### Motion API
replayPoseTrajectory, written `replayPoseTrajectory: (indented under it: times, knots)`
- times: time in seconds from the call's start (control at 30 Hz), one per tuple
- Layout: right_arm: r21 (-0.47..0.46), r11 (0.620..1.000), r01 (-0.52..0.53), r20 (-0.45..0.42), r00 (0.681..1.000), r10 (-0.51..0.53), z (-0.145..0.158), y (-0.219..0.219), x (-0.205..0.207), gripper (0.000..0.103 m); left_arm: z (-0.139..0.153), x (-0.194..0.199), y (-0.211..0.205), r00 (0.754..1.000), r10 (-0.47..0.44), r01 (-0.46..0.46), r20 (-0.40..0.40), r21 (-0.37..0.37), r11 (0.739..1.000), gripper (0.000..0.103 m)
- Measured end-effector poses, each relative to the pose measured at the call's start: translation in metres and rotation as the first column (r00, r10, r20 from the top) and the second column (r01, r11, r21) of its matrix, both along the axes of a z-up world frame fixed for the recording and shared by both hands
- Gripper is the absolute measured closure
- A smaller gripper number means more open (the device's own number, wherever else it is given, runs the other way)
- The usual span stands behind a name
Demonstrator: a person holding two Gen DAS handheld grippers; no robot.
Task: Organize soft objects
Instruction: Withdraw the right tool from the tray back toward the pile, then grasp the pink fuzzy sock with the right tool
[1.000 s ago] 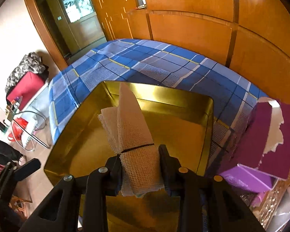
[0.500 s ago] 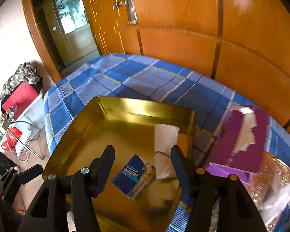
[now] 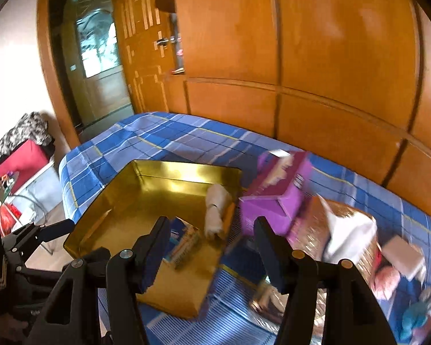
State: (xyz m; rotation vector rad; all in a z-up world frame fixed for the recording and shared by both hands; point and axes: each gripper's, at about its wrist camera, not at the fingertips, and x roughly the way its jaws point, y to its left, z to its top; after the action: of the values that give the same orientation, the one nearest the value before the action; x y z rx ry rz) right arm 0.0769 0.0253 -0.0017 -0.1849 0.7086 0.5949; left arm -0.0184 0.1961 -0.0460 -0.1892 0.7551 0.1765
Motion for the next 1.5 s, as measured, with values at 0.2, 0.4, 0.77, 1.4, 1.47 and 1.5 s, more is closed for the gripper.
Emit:
replayPoseTrajectory:
  times: [0.2, 0.4, 0.77, 1.4, 1.47, 1.5]
  knots:
    - [0.039, 0.995, 0.096, -0.009, 0.995, -0.096, -0.004, -0.037, -0.01, 0.042, 0.003, 0.003, -0.017, 0.999, -0.043, 0.043, -0.002, 0.009, 0.999, 0.018]
    - [0.091, 0.975, 0.202, -0.019, 0.979, -0.201, -0.007, -0.08, -0.021, 0.042, 0.017, 0.002, -0.032, 0.996, -0.089, 0.088, 0.033, 0.028, 0.996, 0.018]
    - [0.102, 0.891, 0.443, -0.12, 0.894, -0.431, -0.037, -0.179, -0.036, 0.042, 0.044, 0.005, -0.078, 0.964, -0.251, 0.244, 0.082, 0.091, 0.966, 0.018]
    - [-0.022, 0.749, 0.662, -0.264, 0.719, -0.643, -0.102, -0.269, -0.058, 0.042, 0.075, 0.048, -0.217, 0.753, -0.657, 0.647, 0.031, 0.15, 0.748, 0.019]
    - [-0.014, 0.746, 0.666, -0.277, 0.714, -0.643, -0.104, -0.273, -0.058, 0.042, 0.08, 0.057, -0.231, 0.731, -0.682, 0.669, 0.028, 0.165, 0.725, 0.019]
    - [-0.001, 0.743, 0.669, -0.295, 0.71, -0.64, -0.104, -0.275, -0.056, 0.042, 0.082, 0.06, -0.235, 0.728, -0.686, 0.672, 0.026, 0.173, 0.72, 0.019]
